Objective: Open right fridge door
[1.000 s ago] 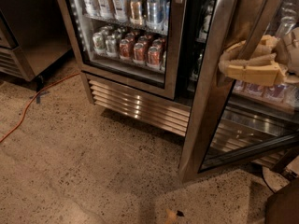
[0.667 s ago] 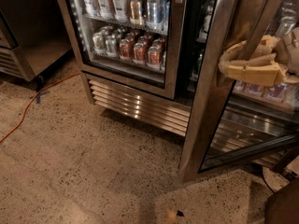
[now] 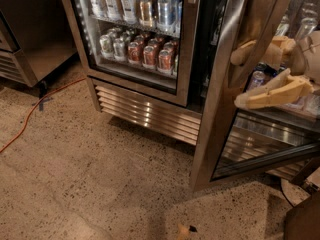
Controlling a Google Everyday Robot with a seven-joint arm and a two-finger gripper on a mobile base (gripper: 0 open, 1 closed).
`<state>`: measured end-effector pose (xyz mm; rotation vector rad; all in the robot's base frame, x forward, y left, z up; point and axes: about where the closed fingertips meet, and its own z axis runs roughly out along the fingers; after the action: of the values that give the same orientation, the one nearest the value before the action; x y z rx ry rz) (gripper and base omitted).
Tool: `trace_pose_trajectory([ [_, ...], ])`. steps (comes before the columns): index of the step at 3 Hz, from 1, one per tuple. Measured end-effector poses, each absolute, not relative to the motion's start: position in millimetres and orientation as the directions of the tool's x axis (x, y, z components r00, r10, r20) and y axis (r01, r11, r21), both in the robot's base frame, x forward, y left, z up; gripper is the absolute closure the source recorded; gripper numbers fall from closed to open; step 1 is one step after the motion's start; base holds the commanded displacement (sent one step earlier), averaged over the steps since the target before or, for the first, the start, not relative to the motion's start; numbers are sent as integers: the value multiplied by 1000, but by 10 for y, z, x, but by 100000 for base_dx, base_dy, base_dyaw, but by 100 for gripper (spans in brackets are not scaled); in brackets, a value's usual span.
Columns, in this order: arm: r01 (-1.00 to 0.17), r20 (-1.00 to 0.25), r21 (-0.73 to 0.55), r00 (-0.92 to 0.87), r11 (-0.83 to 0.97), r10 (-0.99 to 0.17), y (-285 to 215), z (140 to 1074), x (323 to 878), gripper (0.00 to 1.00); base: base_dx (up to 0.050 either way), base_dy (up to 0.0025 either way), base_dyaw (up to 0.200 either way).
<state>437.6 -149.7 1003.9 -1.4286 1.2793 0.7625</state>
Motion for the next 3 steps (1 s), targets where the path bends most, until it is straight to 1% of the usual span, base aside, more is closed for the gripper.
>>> trace_pose_trajectory([
  [1, -958, -923, -273, 233, 93, -307, -1497, 10039, 4376, 0, 0, 0, 0],
  [2, -958, -923, -273, 233, 93, -307, -1496, 10039, 4376, 0, 1, 0, 19197],
  [3, -958, -923, -273, 233, 93, -307, -1496, 10039, 4376, 0, 5, -8, -19080],
])
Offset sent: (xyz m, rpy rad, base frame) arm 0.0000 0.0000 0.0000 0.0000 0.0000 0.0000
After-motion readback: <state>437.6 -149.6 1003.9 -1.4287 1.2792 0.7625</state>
